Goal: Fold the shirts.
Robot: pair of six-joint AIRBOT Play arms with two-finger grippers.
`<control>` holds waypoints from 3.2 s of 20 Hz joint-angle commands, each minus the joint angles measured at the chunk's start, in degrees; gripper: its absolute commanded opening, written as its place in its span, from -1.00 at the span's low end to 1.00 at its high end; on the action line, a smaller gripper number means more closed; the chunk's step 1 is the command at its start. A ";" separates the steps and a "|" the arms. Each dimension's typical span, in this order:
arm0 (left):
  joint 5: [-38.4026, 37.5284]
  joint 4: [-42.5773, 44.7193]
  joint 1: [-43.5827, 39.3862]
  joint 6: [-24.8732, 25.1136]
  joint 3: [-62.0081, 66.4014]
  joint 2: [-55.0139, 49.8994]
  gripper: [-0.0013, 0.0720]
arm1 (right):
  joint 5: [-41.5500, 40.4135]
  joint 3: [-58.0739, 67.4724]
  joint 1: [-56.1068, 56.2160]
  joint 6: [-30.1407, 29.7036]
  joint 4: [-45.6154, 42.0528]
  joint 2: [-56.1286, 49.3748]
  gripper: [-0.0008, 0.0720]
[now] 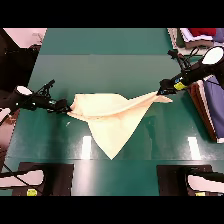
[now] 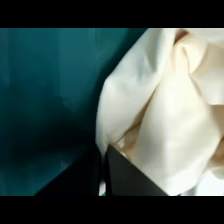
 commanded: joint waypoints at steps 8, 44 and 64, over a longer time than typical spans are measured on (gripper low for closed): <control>-0.20 5.07 -0.55 -0.28 23.61 15.93 -0.90 | 4.92 19.58 -4.50 0.04 -0.13 -0.04 -0.94; 13.07 7.89 -0.57 1.73 12.61 9.66 -0.90 | -10.03 24.22 -7.21 -3.78 -5.86 -16.87 -0.95; -6.62 8.48 8.22 -0.39 11.32 8.17 0.28 | 4.96 22.36 -12.48 -6.27 -1.92 -13.38 0.00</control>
